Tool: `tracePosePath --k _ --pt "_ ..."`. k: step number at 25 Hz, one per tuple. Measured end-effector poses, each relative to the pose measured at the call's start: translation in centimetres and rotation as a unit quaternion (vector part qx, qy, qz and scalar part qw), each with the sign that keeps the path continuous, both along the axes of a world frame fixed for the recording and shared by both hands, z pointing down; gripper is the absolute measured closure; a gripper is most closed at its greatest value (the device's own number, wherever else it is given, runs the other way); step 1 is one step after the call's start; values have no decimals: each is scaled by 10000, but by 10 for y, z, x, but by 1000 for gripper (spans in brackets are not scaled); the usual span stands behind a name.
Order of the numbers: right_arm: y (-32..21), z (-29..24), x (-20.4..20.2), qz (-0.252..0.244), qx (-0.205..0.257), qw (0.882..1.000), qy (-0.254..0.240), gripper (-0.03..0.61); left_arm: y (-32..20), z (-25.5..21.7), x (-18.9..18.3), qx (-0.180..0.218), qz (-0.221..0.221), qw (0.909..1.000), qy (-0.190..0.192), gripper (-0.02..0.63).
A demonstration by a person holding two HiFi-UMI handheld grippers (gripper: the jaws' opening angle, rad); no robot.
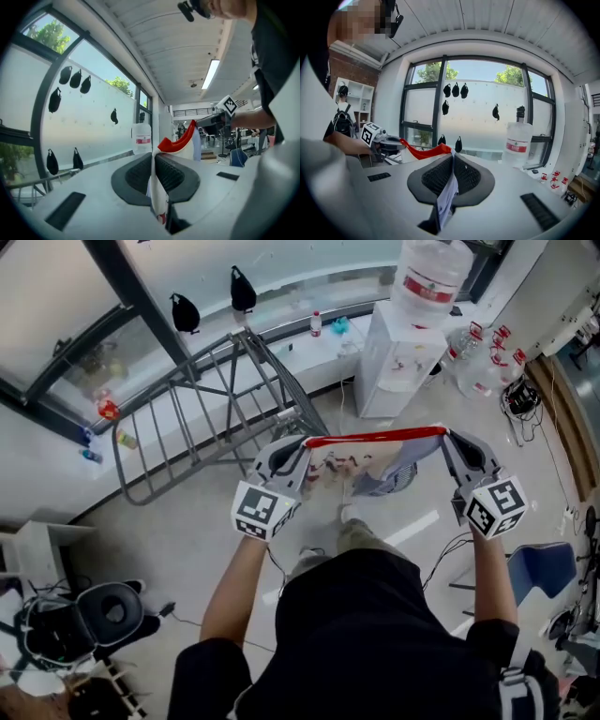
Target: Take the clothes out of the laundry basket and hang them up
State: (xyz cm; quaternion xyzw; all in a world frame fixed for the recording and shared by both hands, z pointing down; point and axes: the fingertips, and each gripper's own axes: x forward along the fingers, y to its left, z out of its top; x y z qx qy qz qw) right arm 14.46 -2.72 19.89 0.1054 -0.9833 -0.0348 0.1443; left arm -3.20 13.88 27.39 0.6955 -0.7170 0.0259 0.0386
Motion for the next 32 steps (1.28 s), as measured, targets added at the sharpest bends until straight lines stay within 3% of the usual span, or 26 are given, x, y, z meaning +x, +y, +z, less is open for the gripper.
tracePosePath --k 7,11,15,24,32 --pt "41 -43 -58 -659 250 9951 -693 569 78 -79 -41 441 -900 9941 -426 595" --pt "70 -76 -102 -1110 430 9868 -1102 569 123 -125 -60 611 -1419 9846 -820 595" --pt "98 -110 -152 -1570 346 9746 -1559 569 168 -158 -85 645 -2096 9683 -1193 595" --pt "185 -141 -248 -2776 295 9365 -2123 569 273 -178 -138 471 -3299 9336 -1318 595" --pt "260 -143 -350 -3996 68 8877 -2286 569 353 -183 -216 254 -4475 8817 -1473 595"
